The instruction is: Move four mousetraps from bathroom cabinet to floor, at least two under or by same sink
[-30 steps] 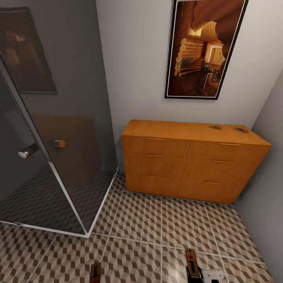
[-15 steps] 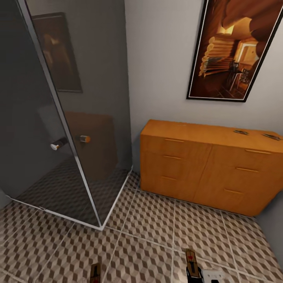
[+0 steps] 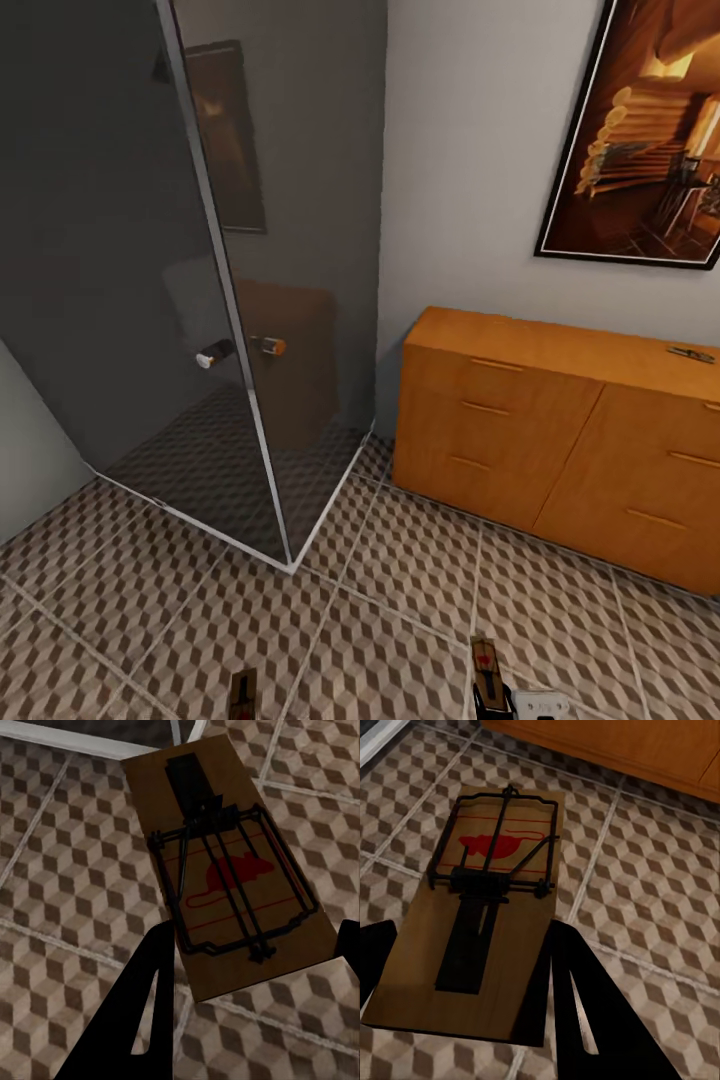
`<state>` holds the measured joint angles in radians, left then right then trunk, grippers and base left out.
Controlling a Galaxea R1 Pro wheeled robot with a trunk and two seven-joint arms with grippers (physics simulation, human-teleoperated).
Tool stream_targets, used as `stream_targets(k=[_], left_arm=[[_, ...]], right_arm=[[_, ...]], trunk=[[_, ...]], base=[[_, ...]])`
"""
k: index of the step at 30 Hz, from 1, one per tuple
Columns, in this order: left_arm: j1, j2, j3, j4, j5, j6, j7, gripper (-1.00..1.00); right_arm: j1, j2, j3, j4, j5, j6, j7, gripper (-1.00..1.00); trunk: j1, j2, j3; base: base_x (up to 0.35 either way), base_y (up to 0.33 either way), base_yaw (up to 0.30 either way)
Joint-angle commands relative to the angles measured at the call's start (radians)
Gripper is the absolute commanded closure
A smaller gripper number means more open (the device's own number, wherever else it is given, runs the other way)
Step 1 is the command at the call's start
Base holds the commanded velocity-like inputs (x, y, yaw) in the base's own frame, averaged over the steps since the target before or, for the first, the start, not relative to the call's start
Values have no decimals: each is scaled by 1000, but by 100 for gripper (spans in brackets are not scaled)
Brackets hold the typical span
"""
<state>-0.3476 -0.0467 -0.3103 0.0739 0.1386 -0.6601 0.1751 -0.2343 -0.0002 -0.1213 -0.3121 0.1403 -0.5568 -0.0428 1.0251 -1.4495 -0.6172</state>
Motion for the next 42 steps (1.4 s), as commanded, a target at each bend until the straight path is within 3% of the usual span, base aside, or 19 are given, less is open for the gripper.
stream_targets(k=[1, 42], left_arm=[[-2, -1, -9, 4, 7, -6, 3, 100], [-1, -1, -8, 4, 7, 8, 2, 100]], right_arm=[[0, 0, -4, 1, 7, -3, 0, 100], [0, 0, -4, 5, 7, -4, 0, 100]], trunk=[[0, -1, -1], [0, -1, -1]], base=[[0, 0, 286], [0, 0, 286]])
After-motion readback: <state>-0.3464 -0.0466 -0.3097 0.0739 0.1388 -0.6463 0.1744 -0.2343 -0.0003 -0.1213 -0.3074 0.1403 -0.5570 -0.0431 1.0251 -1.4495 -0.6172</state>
